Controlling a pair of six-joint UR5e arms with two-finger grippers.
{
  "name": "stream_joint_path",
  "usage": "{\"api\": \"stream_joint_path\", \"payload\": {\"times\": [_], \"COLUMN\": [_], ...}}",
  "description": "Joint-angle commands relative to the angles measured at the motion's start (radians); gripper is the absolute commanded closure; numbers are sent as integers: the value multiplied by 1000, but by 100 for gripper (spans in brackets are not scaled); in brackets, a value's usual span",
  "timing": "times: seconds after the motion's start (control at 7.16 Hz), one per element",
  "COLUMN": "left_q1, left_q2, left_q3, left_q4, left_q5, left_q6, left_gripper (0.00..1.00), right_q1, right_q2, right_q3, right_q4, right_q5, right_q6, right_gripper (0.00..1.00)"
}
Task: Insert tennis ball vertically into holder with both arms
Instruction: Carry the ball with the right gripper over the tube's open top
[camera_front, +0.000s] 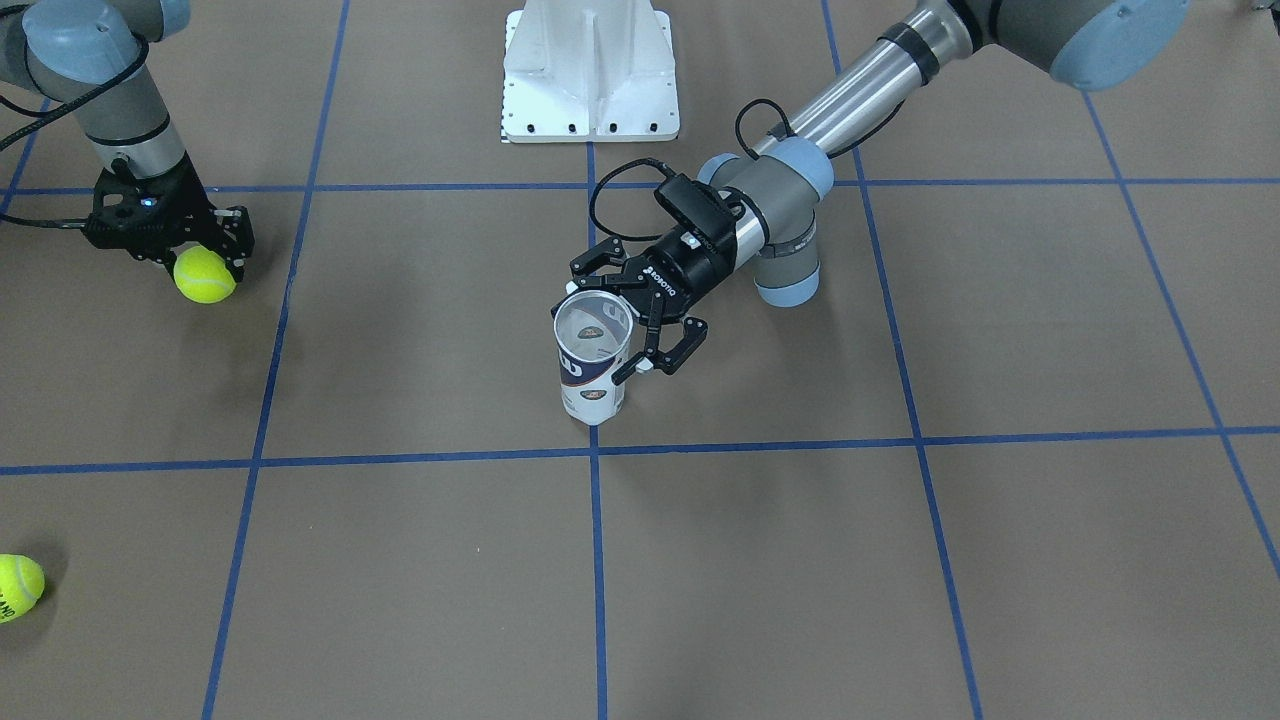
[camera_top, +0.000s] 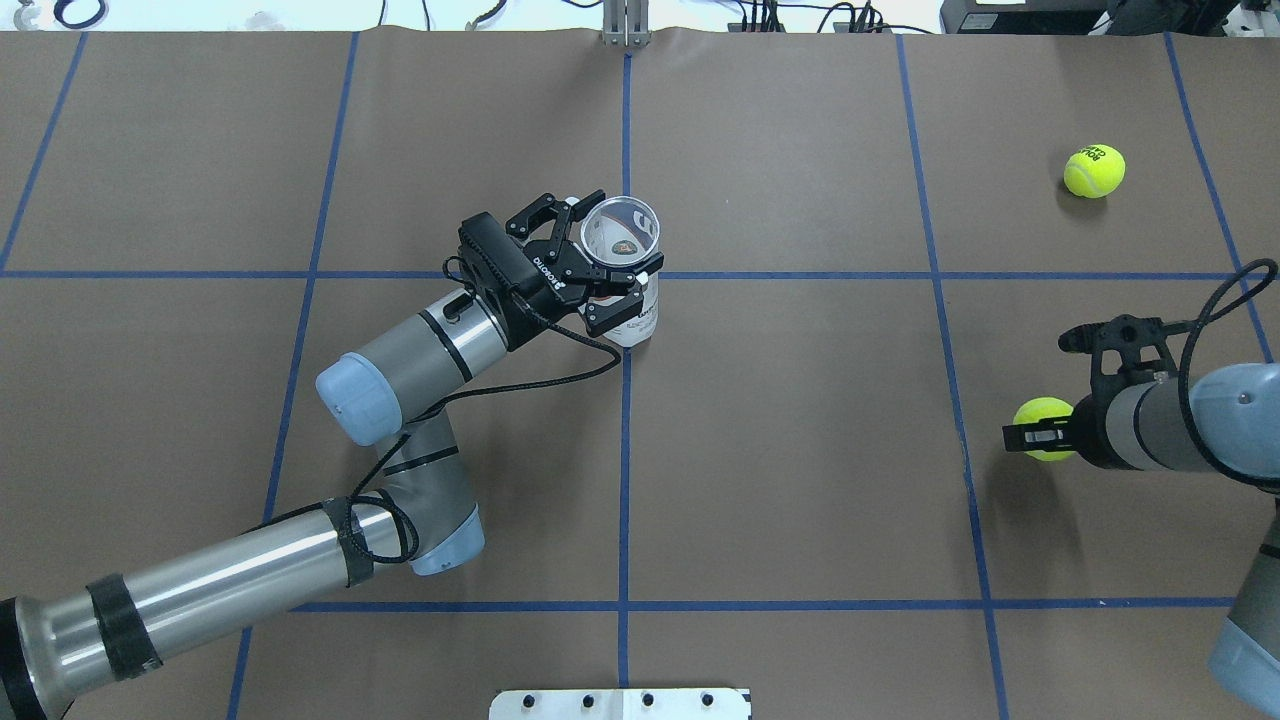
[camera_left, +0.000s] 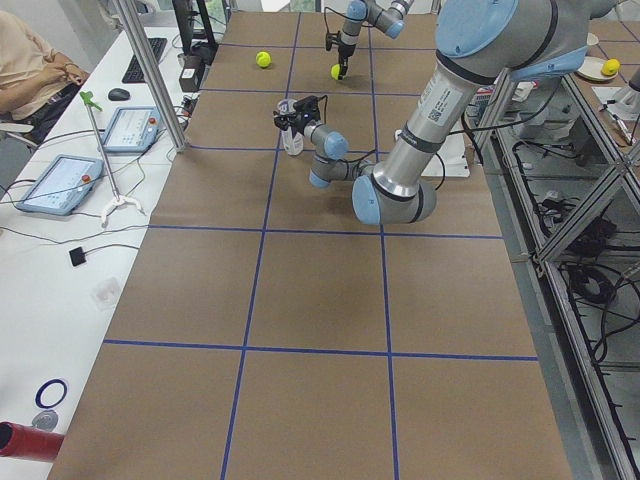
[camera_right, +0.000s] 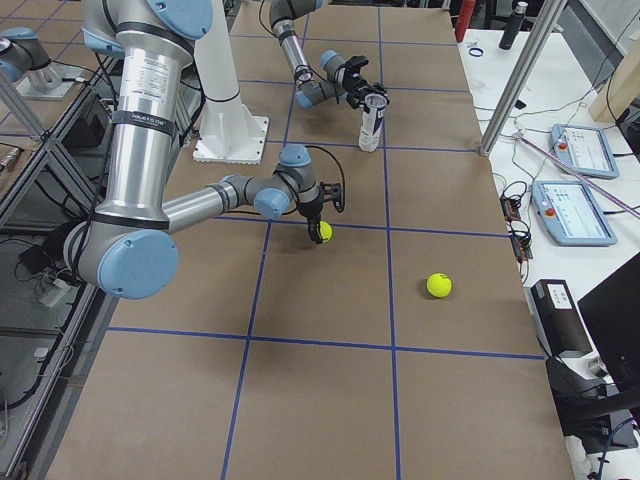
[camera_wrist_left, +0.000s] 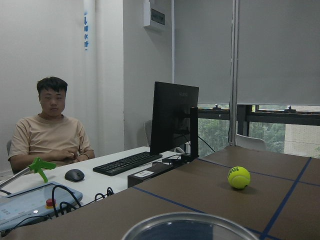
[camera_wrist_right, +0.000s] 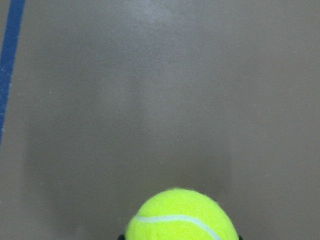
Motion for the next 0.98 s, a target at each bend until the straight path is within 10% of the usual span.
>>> {"api": "stream_joint_path", "payload": {"times": [0.0, 0.42, 0.84], "left_q1": [0, 0, 2], "left_q2": [0, 0, 0], "left_q3": [0, 0, 0], "left_q4": [2, 3, 17], "left_q5": [0, 0, 0], "left_q6": [0, 0, 0], "left_gripper": [1, 1, 1], "right_q1": [142, 186, 182], "right_q2": [197, 620, 893], "right_q3": [6, 8, -53], "right_q4": [-116, -594, -800], "right_q5": [167, 231, 234], "right_q6": [1, 48, 135], "right_gripper": [100, 100, 100]}}
